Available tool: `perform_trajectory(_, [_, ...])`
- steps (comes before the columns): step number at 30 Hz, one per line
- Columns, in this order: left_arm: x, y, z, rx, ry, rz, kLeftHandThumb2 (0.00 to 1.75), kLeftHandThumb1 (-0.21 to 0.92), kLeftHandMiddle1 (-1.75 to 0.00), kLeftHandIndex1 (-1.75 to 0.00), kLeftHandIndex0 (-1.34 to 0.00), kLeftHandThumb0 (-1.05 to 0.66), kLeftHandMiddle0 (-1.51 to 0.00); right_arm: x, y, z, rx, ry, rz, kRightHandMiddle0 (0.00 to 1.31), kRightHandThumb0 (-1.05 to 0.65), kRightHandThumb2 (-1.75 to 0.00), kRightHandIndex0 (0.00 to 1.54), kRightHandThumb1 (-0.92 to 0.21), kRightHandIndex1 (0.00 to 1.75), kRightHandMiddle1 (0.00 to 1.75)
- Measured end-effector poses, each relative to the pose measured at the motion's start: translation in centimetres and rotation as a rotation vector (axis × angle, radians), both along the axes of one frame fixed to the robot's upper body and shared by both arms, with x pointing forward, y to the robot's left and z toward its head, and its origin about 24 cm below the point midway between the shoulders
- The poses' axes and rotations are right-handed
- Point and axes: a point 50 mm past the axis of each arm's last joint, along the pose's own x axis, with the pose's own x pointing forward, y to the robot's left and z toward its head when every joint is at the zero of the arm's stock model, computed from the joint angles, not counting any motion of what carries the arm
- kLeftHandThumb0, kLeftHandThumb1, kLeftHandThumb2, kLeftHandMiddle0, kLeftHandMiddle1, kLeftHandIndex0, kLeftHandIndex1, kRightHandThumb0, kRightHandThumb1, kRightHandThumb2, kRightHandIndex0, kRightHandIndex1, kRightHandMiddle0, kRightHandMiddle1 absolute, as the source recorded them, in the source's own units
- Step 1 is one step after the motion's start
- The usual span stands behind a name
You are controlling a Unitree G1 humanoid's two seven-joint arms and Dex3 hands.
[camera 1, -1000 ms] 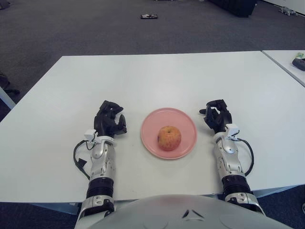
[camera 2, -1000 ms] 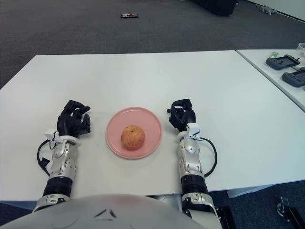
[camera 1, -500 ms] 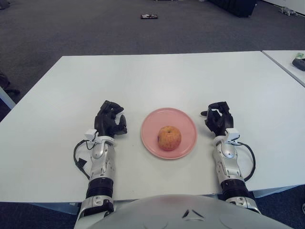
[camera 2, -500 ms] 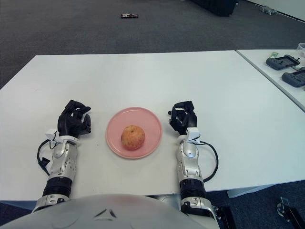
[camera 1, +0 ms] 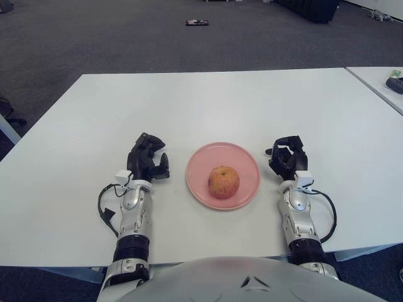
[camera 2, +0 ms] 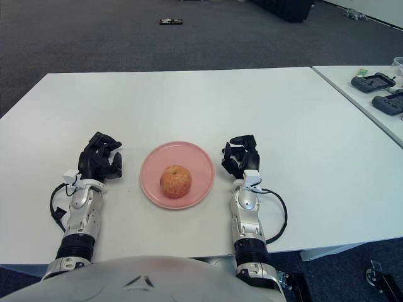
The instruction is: Put the apple into the plate.
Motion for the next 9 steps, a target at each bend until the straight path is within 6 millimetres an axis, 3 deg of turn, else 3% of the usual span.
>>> perform_trajectory(9, [-0.07,-0.05,0.00,0.059,0.002,-0.021,1.75,-0.08,-1.75,-1.67,-0.70,-0.01,-0.92,-0.13,0.10,-0.01,-0.008,0.002,-0.018,0.36,-0.39,-0.91,0.63,-0.64,1.34,1.75])
